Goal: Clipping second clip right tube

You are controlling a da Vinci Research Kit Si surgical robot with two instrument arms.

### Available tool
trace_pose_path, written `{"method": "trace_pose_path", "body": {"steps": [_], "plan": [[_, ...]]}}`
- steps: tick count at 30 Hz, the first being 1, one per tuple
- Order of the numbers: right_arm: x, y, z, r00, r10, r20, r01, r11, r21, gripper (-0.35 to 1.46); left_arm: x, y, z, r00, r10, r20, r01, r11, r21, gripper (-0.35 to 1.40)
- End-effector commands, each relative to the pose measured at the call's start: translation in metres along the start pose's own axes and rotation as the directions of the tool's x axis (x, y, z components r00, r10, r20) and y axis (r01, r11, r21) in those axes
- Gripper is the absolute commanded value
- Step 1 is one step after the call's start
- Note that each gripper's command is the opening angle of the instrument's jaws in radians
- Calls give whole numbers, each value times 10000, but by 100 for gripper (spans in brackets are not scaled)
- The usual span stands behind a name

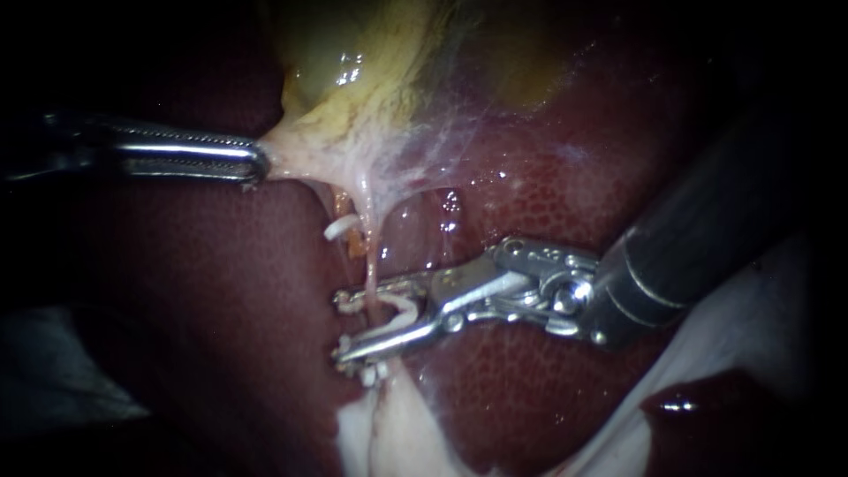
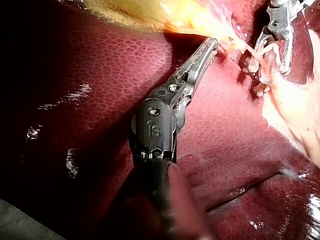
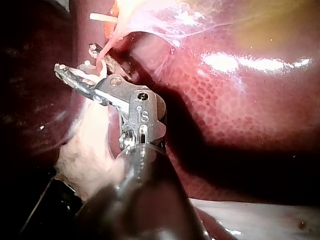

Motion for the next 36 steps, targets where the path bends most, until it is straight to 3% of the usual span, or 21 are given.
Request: {"method": "trace_pose_path", "body": {"steps": [1, 7, 12, 27, 36], "plan": [[2, -5, 1, 10000, 57, -4, -57, 9999, 132, 49, 0, 0, 0, 10000, -2, -1, 2, 10000, 3, -35], [9, -21, 5, 9994, 273, -233, -259, 9981, 559, 45, 0, 0, 0, 10000, -2, -1, 2, 10000, 2, -35], [11, -20, 2, 9968, 759, -242, -743, 9955, 592, 37, 0, 0, 0, 10000, -3, -1, 3, 10000, 3, -35], [5, -21, -10, 9909, 1332, -173, -1319, 9891, 655, -33, 0, 0, 1, 10000, -2, -1, 2, 10000, 7, -35], [1, -24, -15, 9895, 1436, -142, -1423, 9875, 682, -35, 0, 0, 1, 10000, -2, -2, 2, 10000, 7, -35]]}}
